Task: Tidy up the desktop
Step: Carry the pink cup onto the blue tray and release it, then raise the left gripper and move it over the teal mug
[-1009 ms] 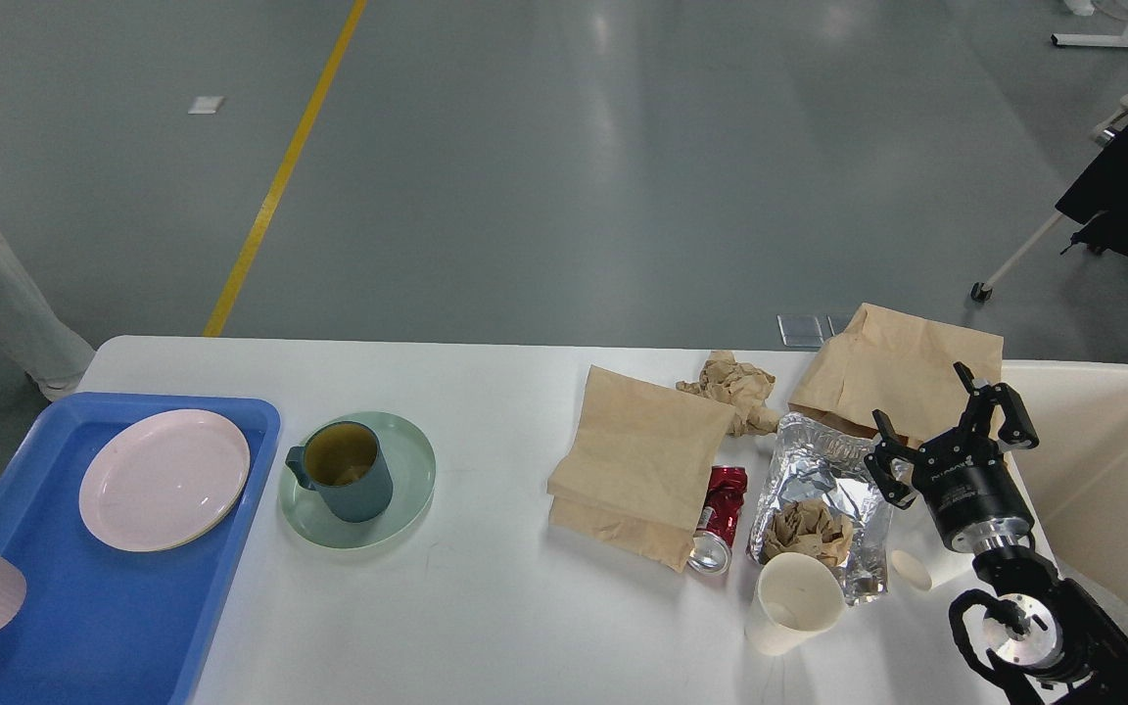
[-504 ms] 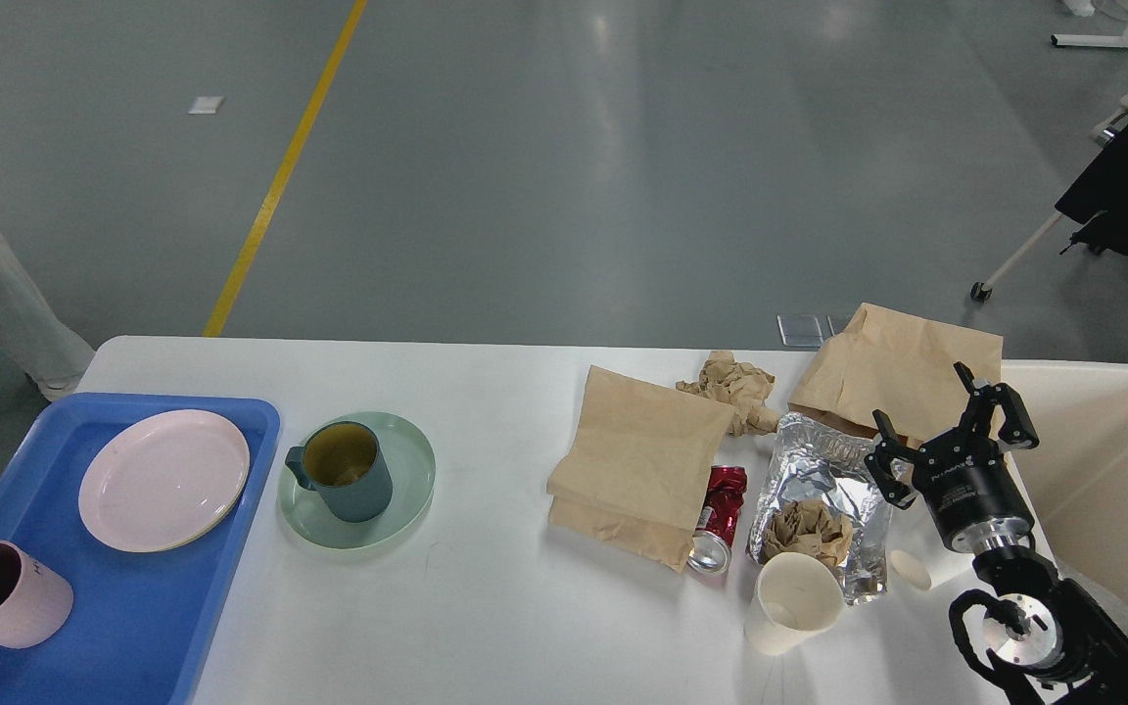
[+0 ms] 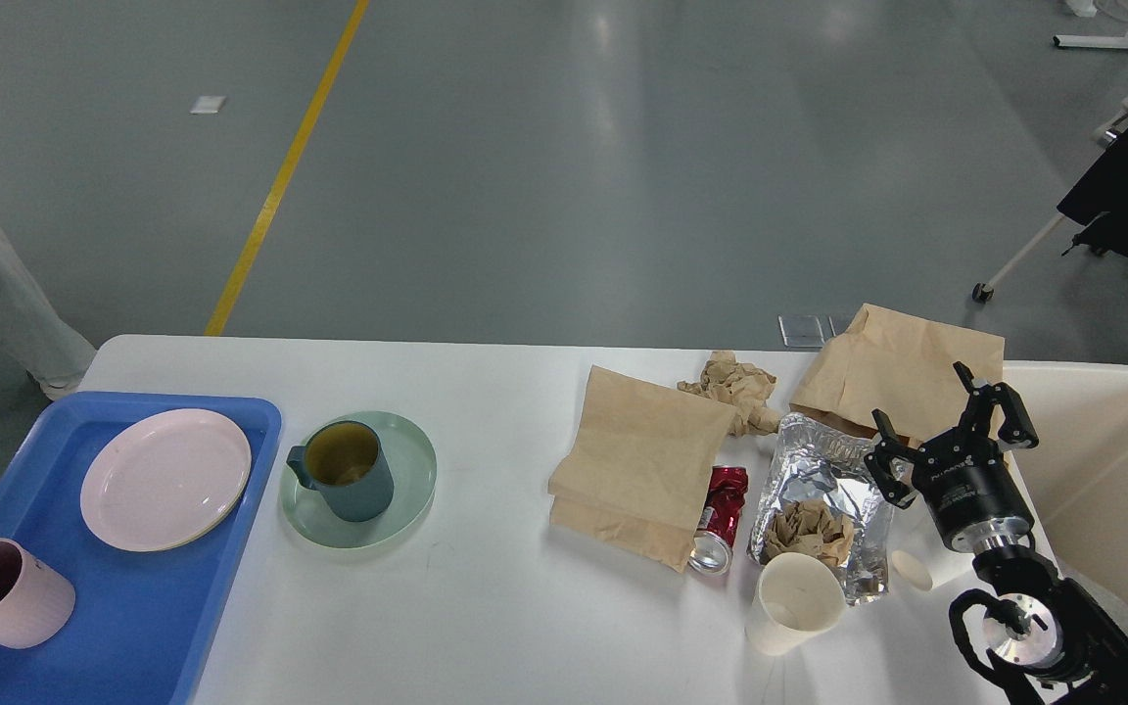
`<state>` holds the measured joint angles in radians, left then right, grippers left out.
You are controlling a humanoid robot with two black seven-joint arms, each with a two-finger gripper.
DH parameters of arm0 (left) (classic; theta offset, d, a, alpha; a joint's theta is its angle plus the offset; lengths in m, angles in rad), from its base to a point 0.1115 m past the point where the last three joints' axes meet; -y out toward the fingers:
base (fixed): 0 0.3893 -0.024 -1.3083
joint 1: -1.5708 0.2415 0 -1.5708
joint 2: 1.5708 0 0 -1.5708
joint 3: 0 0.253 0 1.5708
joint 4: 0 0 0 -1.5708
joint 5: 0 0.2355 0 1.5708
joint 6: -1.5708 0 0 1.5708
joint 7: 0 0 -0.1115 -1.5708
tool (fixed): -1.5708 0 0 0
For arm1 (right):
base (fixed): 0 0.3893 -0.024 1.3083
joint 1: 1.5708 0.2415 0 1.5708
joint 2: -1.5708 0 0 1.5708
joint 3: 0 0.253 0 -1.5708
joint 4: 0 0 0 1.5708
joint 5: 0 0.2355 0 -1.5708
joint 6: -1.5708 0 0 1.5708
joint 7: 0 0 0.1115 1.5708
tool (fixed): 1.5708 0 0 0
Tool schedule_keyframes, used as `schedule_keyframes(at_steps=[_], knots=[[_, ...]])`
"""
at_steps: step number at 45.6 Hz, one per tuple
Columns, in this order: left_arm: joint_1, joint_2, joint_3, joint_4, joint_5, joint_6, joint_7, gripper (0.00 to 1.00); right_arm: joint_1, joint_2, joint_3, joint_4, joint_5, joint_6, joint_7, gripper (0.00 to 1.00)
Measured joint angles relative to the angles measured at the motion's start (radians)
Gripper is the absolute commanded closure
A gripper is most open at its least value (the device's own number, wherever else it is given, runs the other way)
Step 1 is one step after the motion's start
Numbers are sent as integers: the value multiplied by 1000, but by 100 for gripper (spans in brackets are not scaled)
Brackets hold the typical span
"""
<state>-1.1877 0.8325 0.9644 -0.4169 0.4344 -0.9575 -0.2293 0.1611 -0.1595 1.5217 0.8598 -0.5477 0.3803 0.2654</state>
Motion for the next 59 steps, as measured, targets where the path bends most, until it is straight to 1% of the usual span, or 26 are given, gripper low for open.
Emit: schedule_keyframes(at_steps=[4, 7, 14, 20, 24, 30, 37, 44, 50, 59], knots=[[-93, 12, 67, -33, -2, -2, 0, 6, 0, 0, 0, 1, 0, 0, 0, 0], [-170, 14, 124, -82, -4, -2, 1, 6, 0, 0, 0, 1, 1, 0, 0, 0], [-416, -29, 304, -260, -28, 1, 3, 6, 0, 0, 0, 1, 1, 0, 0, 0], [-637, -119, 498, -442, -128, 67, 3, 6, 0, 0, 0, 1, 1, 0, 0, 0], [-797, -212, 608, -585, -206, 123, 3, 6, 0, 0, 0, 1, 0, 0, 0, 0], [-952, -346, 672, -754, -313, 197, 2, 6, 0, 0, 0, 1, 0, 0, 0, 0], [-1062, -493, 651, -907, -419, 235, 2, 6, 0, 0, 0, 0, 0, 0, 0, 0], [-1126, -572, 562, -1028, -477, 277, 4, 6, 0, 0, 0, -1, 0, -1, 0, 0], [-1120, -604, 530, -1050, -501, 301, 9, 5, 0, 0, 0, -1, 0, -1, 0, 0], [-1044, -597, 536, -1050, -511, 304, -5, 4, 0, 0, 0, -1, 0, -1, 0, 0]])
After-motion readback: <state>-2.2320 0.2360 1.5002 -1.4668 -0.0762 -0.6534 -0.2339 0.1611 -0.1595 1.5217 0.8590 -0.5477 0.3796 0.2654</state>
